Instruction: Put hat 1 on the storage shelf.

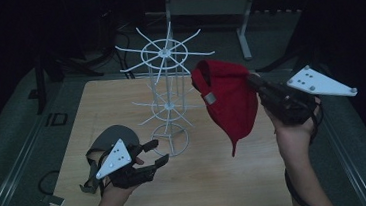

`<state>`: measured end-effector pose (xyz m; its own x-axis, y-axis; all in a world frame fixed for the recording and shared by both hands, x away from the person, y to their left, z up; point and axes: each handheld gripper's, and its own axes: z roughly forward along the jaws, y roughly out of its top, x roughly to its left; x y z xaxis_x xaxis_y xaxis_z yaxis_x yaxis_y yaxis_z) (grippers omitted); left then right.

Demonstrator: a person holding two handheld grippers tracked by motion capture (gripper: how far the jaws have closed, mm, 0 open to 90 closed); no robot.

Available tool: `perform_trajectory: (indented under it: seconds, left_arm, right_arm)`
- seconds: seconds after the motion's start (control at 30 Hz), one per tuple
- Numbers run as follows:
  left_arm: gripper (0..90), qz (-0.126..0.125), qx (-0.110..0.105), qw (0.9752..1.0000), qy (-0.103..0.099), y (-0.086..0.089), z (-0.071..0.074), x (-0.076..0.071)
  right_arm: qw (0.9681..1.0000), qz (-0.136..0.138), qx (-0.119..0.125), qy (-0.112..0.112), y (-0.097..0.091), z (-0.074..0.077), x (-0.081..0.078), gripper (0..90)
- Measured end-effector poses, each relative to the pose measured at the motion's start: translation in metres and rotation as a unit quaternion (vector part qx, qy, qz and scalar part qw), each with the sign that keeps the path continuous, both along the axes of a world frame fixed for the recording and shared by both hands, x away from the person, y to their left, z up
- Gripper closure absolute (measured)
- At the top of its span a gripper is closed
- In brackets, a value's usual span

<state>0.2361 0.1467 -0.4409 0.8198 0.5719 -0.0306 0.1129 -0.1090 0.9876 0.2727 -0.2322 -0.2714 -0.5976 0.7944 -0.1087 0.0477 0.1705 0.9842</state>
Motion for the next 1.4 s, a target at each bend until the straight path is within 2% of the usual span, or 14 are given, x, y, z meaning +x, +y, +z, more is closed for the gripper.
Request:
perform_trajectory:
  seconds: [0.23,0.5,0.77,0.93,1.13,1.23,1.3,1.4]
  left_arm:
    - [44.3,0.012,-0.003,0.9999,0.001,0.005,-0.002,0.0]
    - [44.4,0.022,-0.001,0.9997,0.005,0.01,-0.006,-0.001]
    - [44.4,0.03,0.007,0.9994,0.014,0.018,-0.013,-0.003]
    - [44.4,0.038,0.006,0.9991,0.02,0.024,-0.017,-0.004]
    - [44.4,0.046,0.008,0.9986,0.023,0.029,-0.021,-0.005]
    - [44.4,0.052,0.008,0.9983,0.025,0.033,-0.023,-0.005]
    - [44.4,0.057,0.007,0.998,0.027,0.037,-0.025,-0.006]
    - [44.4,0.063,0.007,0.9976,0.03,0.041,-0.028,-0.006]
  right_arm:
    - [0.9994,0.025,0.008,0.021,-0.004,-0.018,-0.004,87.1]
    - [0.9979,0.052,0.023,0.032,-0.01,-0.032,-0.014,83.7]
    - [0.9956,0.071,0.034,0.05,-0.018,-0.046,-0.018,75.2]
    - [0.9944,0.079,0.039,0.059,-0.024,-0.051,-0.021,65.6]
    - [0.9944,0.079,0.049,0.051,-0.035,-0.057,-0.032,57.9]
    - [0.9958,0.066,0.043,0.046,-0.043,-0.062,-0.037,53.4]
    - [0.9962,0.061,0.037,0.051,-0.049,-0.068,-0.037,51.2]
    - [0.9962,0.047,0.021,0.071,-0.056,-0.083,-0.034,48.0]
